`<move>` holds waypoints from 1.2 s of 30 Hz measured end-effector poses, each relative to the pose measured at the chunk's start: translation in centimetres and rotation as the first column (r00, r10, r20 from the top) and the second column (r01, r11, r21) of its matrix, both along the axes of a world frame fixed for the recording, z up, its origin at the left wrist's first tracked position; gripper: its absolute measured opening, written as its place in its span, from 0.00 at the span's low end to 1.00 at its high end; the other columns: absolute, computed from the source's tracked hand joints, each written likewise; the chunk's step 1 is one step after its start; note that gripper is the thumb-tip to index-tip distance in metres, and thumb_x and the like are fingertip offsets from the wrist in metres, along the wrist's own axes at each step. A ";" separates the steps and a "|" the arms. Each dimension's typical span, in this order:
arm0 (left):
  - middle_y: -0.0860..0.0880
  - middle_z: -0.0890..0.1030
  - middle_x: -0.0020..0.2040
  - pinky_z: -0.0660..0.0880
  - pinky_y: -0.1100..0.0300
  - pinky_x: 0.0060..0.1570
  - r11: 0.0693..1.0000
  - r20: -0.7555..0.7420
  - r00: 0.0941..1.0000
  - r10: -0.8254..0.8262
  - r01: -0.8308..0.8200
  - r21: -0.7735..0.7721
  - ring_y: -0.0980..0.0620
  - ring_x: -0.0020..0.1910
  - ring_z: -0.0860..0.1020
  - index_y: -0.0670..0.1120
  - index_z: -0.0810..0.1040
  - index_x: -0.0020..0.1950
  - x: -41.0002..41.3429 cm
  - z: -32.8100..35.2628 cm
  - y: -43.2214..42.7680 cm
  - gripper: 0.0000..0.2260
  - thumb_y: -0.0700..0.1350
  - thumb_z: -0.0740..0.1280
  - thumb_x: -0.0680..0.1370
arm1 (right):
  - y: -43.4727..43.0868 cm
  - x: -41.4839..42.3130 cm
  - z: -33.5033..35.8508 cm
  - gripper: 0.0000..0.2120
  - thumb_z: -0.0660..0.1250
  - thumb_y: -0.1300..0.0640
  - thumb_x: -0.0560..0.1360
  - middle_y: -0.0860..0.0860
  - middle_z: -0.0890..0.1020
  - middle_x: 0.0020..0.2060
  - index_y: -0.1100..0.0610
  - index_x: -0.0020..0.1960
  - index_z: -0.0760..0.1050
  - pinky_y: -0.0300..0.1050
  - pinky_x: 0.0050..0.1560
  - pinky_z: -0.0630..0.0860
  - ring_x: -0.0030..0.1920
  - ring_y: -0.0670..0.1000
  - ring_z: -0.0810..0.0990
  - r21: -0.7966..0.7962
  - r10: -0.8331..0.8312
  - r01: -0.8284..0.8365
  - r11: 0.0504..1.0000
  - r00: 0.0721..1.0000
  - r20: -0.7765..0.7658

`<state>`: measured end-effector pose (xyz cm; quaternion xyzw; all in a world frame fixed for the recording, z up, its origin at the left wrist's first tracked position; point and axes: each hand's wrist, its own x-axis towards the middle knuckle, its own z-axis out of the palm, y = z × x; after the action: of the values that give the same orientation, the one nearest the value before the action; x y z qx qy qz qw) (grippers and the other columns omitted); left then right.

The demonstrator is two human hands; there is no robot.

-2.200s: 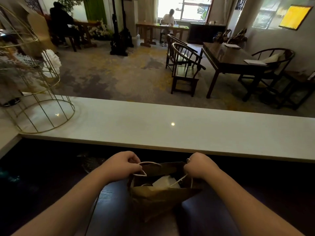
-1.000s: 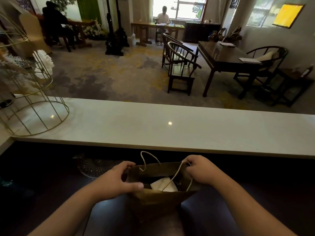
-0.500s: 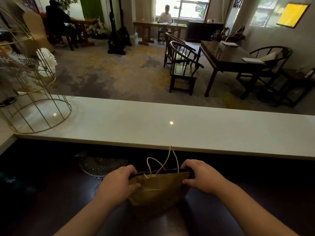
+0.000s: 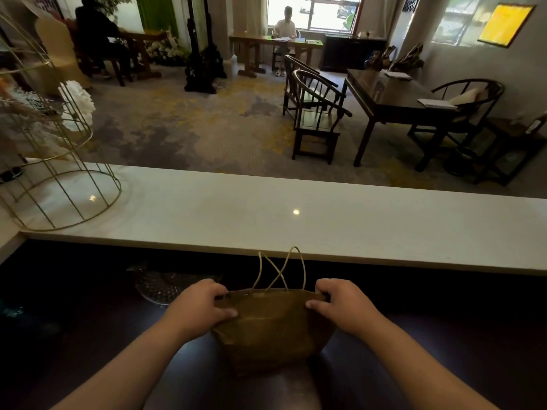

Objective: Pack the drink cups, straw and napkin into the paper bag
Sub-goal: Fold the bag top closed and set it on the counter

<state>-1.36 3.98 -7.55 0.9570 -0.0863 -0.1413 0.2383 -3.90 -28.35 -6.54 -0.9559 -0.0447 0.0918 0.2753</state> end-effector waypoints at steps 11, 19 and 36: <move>0.55 0.81 0.50 0.71 0.57 0.44 0.997 0.175 0.982 -0.076 0.072 0.030 0.52 0.51 0.81 0.55 0.79 0.51 -0.5 -0.4 -0.9 0.06 0.52 0.73 0.78 | -0.4 -1.3 -0.5 0.10 0.71 0.48 0.75 0.41 0.74 0.41 0.44 0.43 0.69 0.38 0.38 0.72 0.41 0.41 0.74 -0.120 0.095 -0.081 0.990 0.988 0.120; 0.56 0.78 0.49 0.73 0.58 0.41 0.991 0.244 0.961 -0.129 0.118 0.059 0.52 0.47 0.81 0.58 0.75 0.52 -1.9 -0.8 -0.9 0.07 0.55 0.71 0.77 | 0.1 -2.7 -2.6 0.08 0.69 0.53 0.72 0.45 0.72 0.40 0.48 0.45 0.69 0.43 0.36 0.71 0.40 0.48 0.71 -0.389 0.327 -0.204 0.898 0.903 0.279; 0.63 0.80 0.56 0.76 0.62 0.59 0.981 0.020 0.982 -0.185 0.186 -0.058 0.64 0.57 0.77 0.62 0.81 0.61 -1.7 -0.1 0.6 0.24 0.68 0.76 0.68 | -0.4 -2.5 -1.5 0.10 0.65 0.54 0.72 0.43 0.70 0.42 0.44 0.44 0.64 0.44 0.43 0.73 0.44 0.46 0.69 -0.311 0.235 -0.160 0.937 0.947 0.219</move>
<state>-3.07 4.57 -7.63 0.9383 -0.1812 -0.1532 0.2518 -6.35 -28.78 -8.05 -0.9802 -0.1619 0.0024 0.1141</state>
